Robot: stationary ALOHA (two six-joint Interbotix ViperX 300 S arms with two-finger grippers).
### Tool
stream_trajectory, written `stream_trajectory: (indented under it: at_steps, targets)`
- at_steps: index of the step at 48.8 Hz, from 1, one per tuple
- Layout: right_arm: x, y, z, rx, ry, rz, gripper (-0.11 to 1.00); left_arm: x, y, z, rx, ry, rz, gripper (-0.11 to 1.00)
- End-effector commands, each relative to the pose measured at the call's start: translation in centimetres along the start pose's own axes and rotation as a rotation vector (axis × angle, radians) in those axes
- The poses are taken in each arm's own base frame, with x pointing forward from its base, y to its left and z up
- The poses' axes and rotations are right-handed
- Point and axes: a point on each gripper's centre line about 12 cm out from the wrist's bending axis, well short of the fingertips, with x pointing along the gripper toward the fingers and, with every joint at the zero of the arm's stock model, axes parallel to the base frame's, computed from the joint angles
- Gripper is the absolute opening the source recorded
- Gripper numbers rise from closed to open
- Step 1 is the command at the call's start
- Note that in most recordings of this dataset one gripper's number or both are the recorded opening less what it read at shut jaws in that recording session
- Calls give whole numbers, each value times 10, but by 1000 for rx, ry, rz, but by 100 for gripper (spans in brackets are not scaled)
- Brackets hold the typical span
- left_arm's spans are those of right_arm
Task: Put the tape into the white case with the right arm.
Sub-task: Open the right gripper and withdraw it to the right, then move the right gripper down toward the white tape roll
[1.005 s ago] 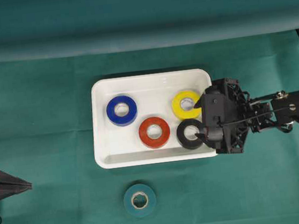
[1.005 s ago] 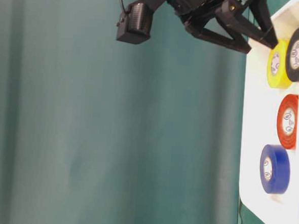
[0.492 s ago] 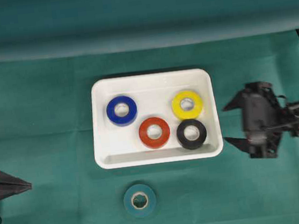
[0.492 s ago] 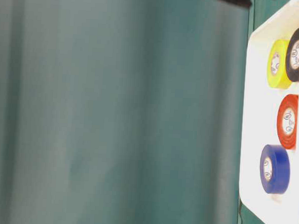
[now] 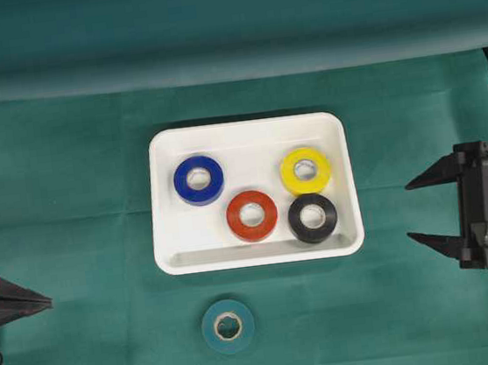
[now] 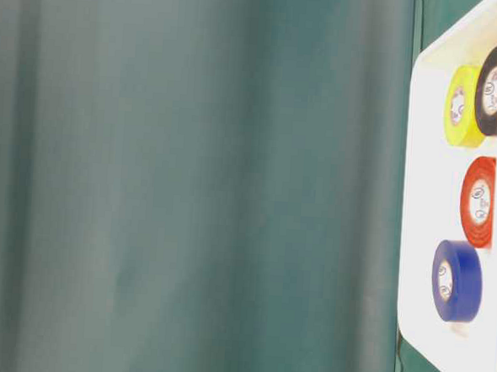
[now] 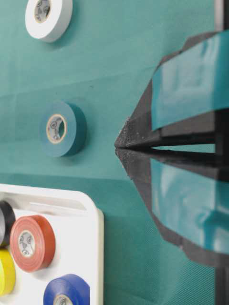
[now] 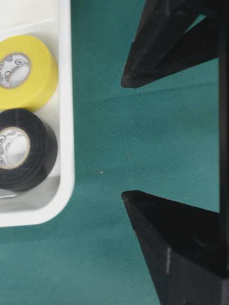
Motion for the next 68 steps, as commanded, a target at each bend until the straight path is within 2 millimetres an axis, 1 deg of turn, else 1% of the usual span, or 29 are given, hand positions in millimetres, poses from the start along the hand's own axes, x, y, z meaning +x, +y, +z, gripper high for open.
stream_trajectory:
  at_steps: [1,6,10,28,39,49,68]
  targets:
    - [-1,1,4,7,-18,4,67,0,0,5,1,-12,3,0]
    - [-2,3,6,2,-27,15,67,0,0,5,-1,-12,3,0]
    - [-2,9,7,-16,-33,41,67,0,0,5,-1,-12,3,0]
    - [-10,58,4,-167,-50,237,67,0,0,5,-1,-12,3,0]
    - [-16,79,-5,-237,-46,327,67,0,1,5,0,-12,4,0]
    - [-19,86,-14,-271,-32,362,67,0,1,5,2,-12,4,0]
    - [-19,87,-13,-281,-39,368,67,0,1,5,2,-12,6,0]
